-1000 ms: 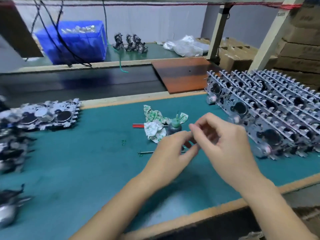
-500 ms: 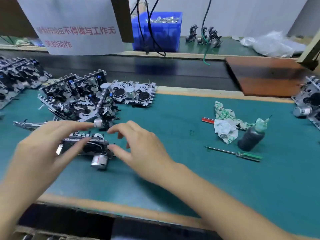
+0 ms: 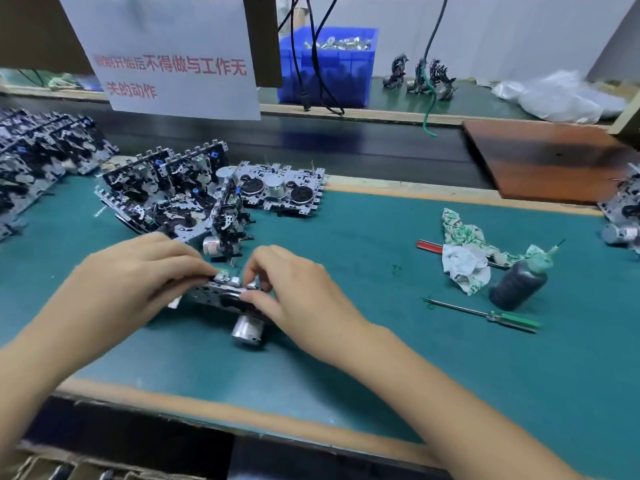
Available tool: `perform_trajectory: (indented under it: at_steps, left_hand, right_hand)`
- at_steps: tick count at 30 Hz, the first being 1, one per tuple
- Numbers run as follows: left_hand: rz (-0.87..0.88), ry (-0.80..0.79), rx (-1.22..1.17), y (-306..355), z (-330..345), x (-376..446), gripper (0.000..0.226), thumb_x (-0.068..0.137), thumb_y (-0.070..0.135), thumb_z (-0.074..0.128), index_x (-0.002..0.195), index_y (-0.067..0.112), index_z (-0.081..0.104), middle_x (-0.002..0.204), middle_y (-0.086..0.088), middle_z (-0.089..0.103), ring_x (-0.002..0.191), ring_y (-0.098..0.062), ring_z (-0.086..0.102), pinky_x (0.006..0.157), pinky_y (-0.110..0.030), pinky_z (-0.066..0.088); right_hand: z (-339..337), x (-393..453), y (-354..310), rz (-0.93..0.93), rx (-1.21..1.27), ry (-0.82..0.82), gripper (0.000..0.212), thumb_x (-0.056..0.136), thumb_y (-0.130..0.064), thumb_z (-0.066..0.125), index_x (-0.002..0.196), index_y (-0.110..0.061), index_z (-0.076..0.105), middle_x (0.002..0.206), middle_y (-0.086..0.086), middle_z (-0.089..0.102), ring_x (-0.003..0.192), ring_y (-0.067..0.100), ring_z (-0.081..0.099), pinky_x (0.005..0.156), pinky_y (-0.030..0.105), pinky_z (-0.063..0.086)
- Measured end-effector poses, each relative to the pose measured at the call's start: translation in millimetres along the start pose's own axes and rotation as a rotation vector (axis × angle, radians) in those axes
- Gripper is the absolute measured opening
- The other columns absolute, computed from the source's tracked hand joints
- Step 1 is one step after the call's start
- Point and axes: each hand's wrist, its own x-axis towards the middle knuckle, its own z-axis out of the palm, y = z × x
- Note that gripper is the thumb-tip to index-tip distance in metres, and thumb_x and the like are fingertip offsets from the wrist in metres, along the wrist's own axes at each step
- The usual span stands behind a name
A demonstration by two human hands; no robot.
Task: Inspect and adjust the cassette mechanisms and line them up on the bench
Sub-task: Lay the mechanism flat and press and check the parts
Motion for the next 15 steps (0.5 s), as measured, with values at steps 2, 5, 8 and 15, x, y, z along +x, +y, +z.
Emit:
perform_trajectory:
  at_steps: [2,5,8,15]
  left_hand:
    - [0.108,0.004,-0.021,18.0,6.1,16.4,0.045,0.097,0.043,0.038,0.091,0.015,0.074,0.088,0.007,0.067,0.081,-0.012,0.051,0.069,-0.032,0.047]
    - [0.223,0.022,-0.066,47.4,17.8,42.7,0.037,0.093,0.034,0.044,0.091,0.014,0.075,0.087,0.004,0.068,0.081,-0.013,0.051,0.072,-0.026,0.043]
    - [0.277,0.053,-0.133,76.1,35.0,70.0,0.032,0.093,0.029,0.046,0.094,0.013,0.074,0.09,0.003,0.068,0.081,-0.017,0.056,0.074,-0.028,0.045]
    - [0.294,-0.026,-0.16,144.6,81.9,100.0,0.027,0.088,0.027,0.064,0.111,0.015,0.07,0.121,-0.006,0.065,0.114,-0.027,0.06,0.097,-0.039,0.047]
  right_hand:
    - [-16.5,-17.2,10.6,0.041,-0.001,-0.01,0.011,0.09,-0.022,0.06,0.093,-0.021,0.049,0.088,-0.009,0.044,0.082,0.017,0.049,0.075,0.032,0.038]
    - [-45.8,-45.5,29.3,0.122,-0.009,-0.016,0.02,0.089,-0.022,0.063,0.087,-0.028,0.044,0.081,-0.012,0.046,0.072,0.004,0.042,0.068,0.021,0.035]
    - [-66.2,-78.6,47.3,0.247,0.053,0.062,0.02,0.088,-0.023,0.064,0.082,-0.031,0.046,0.074,-0.01,0.05,0.067,0.006,0.048,0.063,0.018,0.04]
    - [-77.1,-139.5,72.4,0.642,0.434,0.4,0.015,0.086,-0.014,0.064,0.079,-0.012,0.052,0.056,-0.003,0.056,0.047,0.017,0.057,0.045,0.027,0.046]
